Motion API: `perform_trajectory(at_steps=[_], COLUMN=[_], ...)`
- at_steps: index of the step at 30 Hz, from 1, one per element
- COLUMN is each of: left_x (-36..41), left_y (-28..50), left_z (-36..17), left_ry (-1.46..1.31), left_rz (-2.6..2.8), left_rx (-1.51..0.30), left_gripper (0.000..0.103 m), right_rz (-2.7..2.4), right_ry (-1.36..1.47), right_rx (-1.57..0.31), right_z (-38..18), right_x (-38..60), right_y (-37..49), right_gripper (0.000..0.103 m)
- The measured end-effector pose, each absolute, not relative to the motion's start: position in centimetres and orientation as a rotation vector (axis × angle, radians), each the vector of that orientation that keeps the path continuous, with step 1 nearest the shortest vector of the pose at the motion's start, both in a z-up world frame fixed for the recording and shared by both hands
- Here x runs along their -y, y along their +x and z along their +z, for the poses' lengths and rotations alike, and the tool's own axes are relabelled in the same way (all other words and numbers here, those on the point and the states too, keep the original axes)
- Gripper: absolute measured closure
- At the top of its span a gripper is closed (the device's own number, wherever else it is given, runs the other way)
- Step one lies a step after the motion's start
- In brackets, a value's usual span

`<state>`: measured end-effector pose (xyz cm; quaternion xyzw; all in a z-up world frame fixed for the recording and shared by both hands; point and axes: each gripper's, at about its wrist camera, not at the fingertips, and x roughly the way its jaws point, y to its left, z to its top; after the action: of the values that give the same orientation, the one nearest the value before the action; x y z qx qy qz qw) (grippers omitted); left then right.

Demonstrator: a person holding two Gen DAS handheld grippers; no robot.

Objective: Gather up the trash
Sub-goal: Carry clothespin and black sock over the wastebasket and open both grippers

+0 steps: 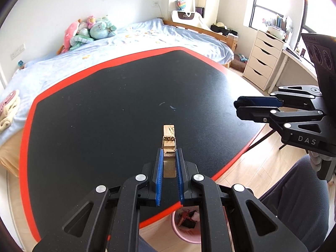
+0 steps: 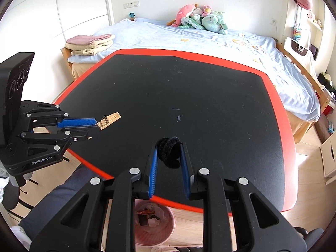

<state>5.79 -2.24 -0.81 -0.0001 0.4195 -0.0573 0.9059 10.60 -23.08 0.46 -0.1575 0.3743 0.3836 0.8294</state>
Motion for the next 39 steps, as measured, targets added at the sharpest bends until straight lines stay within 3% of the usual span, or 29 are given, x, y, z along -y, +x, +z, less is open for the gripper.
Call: perform_trajectory(at_steps=[18, 39], left_x=[5.3, 7.5], left_y=[-0.2, -2.3], left_z=[-2.5, -4.1], left_ry=[0.007, 0.015], left_rz=[-0.238, -0.336], left_rx=[-0.917, -0.972], left_gripper=[0.091, 0.091], right_rz=[0.846, 0.879], right_ry=[-0.326, -0.312], right_rx=[-0.835, -0.915], right_z=[-1.1, -3.9], right_x=[27.6, 28.6], right_y=[2.4, 0.0], right_gripper=[0.083, 0.083])
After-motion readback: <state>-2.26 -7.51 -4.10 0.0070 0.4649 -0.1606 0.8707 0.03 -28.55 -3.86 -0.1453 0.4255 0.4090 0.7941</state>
